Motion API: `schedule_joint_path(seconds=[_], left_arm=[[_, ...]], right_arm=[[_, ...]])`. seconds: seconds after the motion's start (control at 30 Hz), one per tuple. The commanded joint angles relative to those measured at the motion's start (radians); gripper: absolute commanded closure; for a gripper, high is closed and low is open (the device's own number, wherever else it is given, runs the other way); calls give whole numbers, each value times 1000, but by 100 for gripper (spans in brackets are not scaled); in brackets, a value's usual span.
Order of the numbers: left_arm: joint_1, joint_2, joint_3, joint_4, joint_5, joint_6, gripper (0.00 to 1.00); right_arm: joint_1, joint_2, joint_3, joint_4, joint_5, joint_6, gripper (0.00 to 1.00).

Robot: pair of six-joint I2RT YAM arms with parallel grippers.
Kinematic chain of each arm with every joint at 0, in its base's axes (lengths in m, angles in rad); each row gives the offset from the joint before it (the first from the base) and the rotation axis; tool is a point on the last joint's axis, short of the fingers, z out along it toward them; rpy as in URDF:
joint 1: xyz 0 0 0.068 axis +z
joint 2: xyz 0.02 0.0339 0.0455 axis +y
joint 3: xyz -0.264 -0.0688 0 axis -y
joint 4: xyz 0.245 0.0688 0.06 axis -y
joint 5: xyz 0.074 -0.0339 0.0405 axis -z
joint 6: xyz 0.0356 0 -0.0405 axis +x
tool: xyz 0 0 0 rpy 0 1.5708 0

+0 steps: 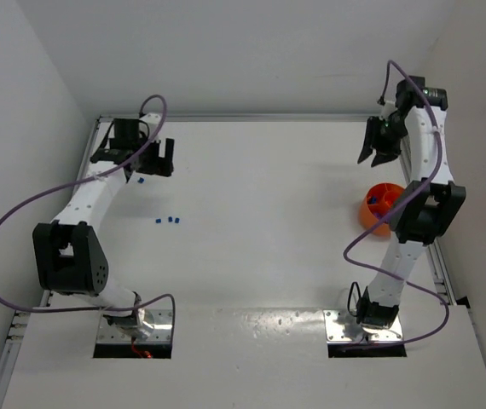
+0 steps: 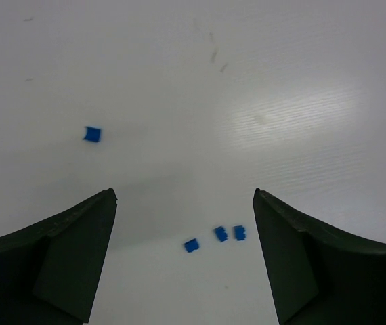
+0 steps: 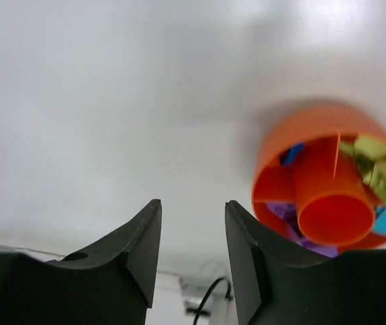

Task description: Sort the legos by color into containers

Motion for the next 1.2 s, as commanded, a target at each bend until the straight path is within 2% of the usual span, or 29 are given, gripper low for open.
schedule_joint_path(seconds=[0.0,0.07,0.13,0.17,0.2,0.23,0.27,0.3,0.37,0.43,0.53,0.6,0.67,0.8,0.9,1.17], left_arm=[[96,12,54,-75,-9,82,13],[136,46,93,-132,-9,115,15],[178,107,138,-163,-9,156,19],[189,132,157,-178,7,172,19],[189,159,181,-231,20,217,21],[201,202,211,-249,30,233,22],[210,218,220,-259,44,247,22],[210,230,220,-270,44,280,22],[210,265,231,-270,28,307,26],[221,296,258,-270,9,330,30],[230,388,330,-270,9,372,34],[230,468,376,-270,0,409,38],[230,518,427,-270,-12,409,45],[239,609,505,-270,-29,436,53],[239,667,563,-292,-20,436,55],[239,718,565,-313,-3,422,55]], right_arm=[[7,-24,168,-15,-211,-275,57],[7,-15,215,-26,-212,-320,61],[18,-53,190,51,-186,-378,61],[18,-123,106,100,-164,-379,53],[18,-168,44,243,-153,-379,43],[9,-220,-111,344,-79,-253,30],[-3,-272,-187,440,-48,-177,8],[-4,-358,-252,571,-35,-128,4],[-16,-400,-344,606,-88,-182,4],[15,-384,-316,527,-151,-298,6],[24,-334,-243,404,-204,-287,13],[24,-294,-234,372,-148,-262,14],[4,-294,-251,372,-159,-219,14],[18,-304,-306,381,-146,-242,16],[18,-294,-297,381,-178,-233,16],[18,-290,-307,381,-196,-233,16]])
